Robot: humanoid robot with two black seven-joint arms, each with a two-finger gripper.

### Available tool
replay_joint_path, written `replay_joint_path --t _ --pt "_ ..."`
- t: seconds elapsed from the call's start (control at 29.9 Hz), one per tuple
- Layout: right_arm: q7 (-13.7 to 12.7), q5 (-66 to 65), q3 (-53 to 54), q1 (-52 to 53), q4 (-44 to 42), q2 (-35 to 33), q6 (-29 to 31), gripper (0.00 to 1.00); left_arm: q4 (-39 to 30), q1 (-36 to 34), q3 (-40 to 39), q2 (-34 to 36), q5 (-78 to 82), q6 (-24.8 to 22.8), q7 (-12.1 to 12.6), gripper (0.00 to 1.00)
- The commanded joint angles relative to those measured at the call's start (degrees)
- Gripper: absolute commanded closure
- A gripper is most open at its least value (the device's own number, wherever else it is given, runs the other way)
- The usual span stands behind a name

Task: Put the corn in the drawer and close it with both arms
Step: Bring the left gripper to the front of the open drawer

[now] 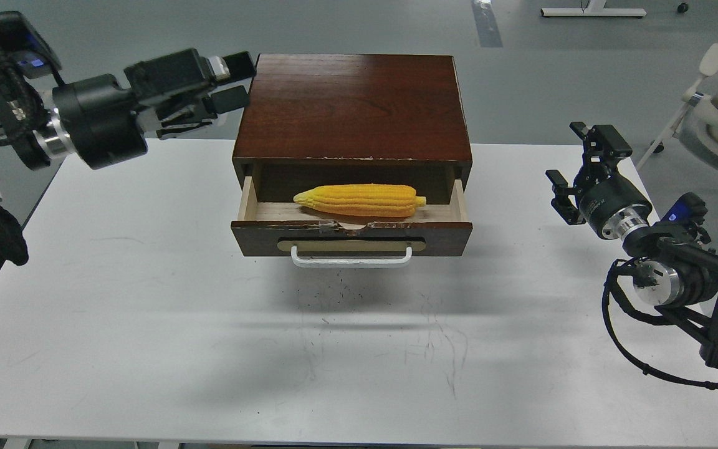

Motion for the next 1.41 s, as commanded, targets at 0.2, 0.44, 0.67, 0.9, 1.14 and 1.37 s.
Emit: replay_joint_path --t 0.2,0.44,0.67,0.9,1.14,1.37 --pt "0.0 -0.3 0.0 -0.6 -0.6 0.0 0.0 0.03 -8.2 1.0 3.7 -8.3 26.7 0.0 0.0 0.06" --pt "0.0 -0.4 -0.1 -1.4 -0.6 0.0 -0.1 0.03 -8.3 2.7 13.5 -9.7 28.0 0.0 0.0 0.63" --pt "0.0 -0.4 -0.4 -1.5 -1.2 0.0 -0.1 0.04 -8.3 9.2 13.5 -10.9 27.6 0.0 0.0 1.0" --pt "0.0 -0.5 -0.4 -1.9 -1.2 -0.3 -0.1 0.04 -7.5 14.6 12.7 -11.9 26.0 0.0 0.0 1.0" --pt "0.0 -0.5 -0.4 -2.5 -1.2 -0.1 -0.1 0.04 -3.9 15.5 11.1 -14.0 17.3 1.3 0.0 1.0" --pt "0.0 -0.5 -0.4 -2.5 -1.2 -0.1 -0.1 0.04 0.5 15.5 10.1 -16.6 15.6 2.5 0.0 1.0"
